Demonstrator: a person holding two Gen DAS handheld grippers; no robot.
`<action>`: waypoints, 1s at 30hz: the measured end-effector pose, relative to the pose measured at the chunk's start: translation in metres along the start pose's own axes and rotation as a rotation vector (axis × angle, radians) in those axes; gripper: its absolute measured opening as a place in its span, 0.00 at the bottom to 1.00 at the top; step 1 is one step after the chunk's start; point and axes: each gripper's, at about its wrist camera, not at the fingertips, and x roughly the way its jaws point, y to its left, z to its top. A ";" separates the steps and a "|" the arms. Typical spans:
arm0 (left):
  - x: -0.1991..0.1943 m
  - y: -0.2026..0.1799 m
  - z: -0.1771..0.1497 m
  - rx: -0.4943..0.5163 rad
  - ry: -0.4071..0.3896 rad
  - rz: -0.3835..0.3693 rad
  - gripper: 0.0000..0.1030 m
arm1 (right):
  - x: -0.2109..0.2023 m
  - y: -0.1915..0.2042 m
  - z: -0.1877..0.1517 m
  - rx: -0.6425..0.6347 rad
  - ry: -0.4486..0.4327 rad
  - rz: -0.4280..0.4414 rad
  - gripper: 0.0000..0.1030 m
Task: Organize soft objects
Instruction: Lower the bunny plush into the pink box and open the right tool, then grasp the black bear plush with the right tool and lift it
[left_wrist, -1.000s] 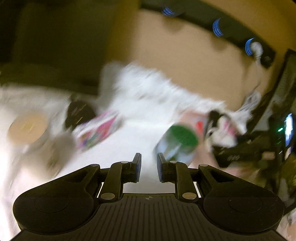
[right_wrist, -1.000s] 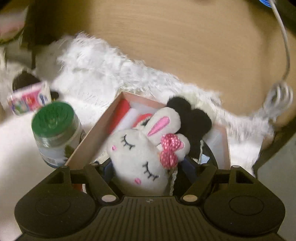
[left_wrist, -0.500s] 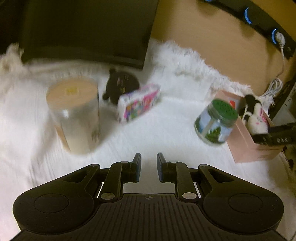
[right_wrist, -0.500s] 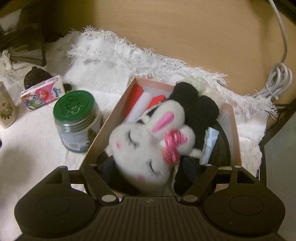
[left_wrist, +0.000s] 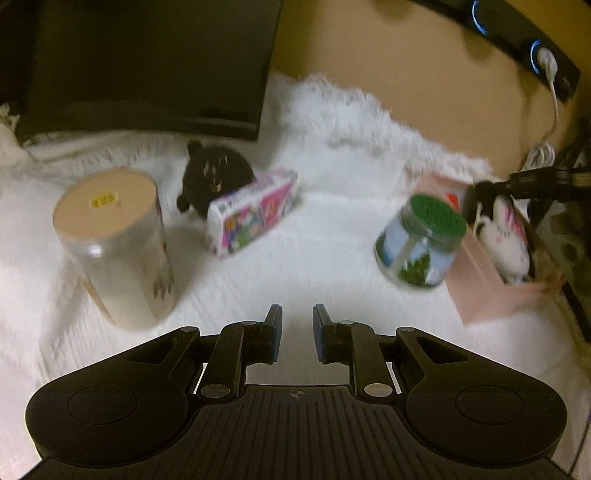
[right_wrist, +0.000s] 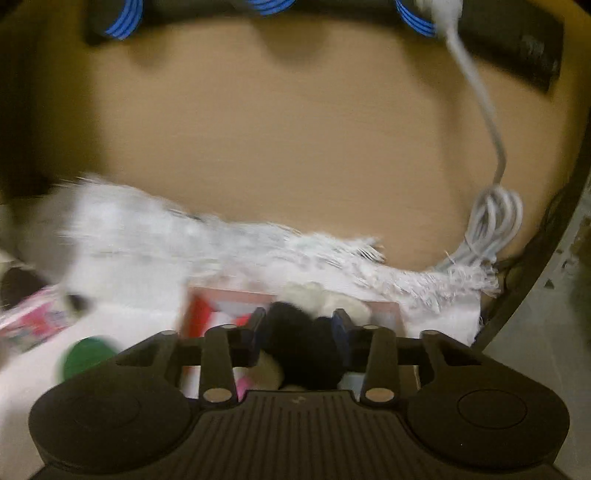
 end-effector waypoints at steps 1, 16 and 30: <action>0.000 0.002 -0.003 -0.002 0.002 0.001 0.19 | 0.015 -0.003 -0.002 0.019 0.049 -0.026 0.36; 0.003 0.016 0.003 -0.024 -0.021 0.102 0.19 | -0.033 0.004 -0.011 0.070 -0.025 0.103 0.57; -0.056 0.064 -0.049 -0.211 -0.019 0.129 0.19 | -0.005 0.235 0.014 -0.174 0.024 0.509 0.68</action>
